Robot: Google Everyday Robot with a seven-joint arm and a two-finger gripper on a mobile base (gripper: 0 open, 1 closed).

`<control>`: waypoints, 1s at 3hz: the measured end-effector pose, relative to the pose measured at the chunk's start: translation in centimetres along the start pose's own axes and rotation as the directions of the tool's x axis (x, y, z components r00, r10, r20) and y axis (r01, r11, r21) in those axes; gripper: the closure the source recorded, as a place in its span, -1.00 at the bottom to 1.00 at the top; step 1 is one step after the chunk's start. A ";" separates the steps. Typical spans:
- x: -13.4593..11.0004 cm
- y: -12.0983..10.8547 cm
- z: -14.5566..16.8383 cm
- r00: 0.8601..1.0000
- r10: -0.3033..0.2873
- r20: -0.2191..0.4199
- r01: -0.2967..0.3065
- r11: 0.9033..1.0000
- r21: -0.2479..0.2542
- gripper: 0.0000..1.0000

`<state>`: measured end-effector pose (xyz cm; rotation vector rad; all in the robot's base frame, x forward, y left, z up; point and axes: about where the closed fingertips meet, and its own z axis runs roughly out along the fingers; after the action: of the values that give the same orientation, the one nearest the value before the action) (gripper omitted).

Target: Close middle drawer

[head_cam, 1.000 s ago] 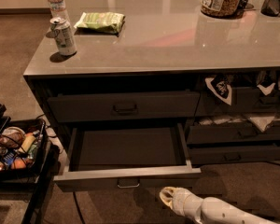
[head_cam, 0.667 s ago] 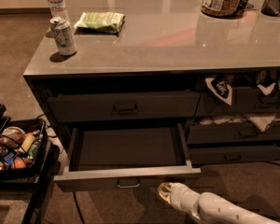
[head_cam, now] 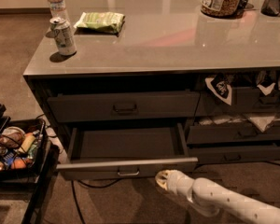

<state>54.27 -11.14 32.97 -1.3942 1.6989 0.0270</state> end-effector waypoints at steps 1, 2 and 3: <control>0.1 -3.8 3.1 0.999 -0.041 -0.008 0.041 0.999 0.026 1.00; 0.4 -6.7 5.1 0.998 -0.063 -0.020 0.064 0.997 0.043 1.00; 0.5 -8.4 6.4 0.997 -0.077 -0.030 0.078 0.996 0.051 1.00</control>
Offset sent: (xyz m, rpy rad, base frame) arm 0.1272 -0.0058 0.0019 -0.0802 -0.0885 -0.0084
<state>64.82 -11.17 33.11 -1.4264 1.6555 -0.0809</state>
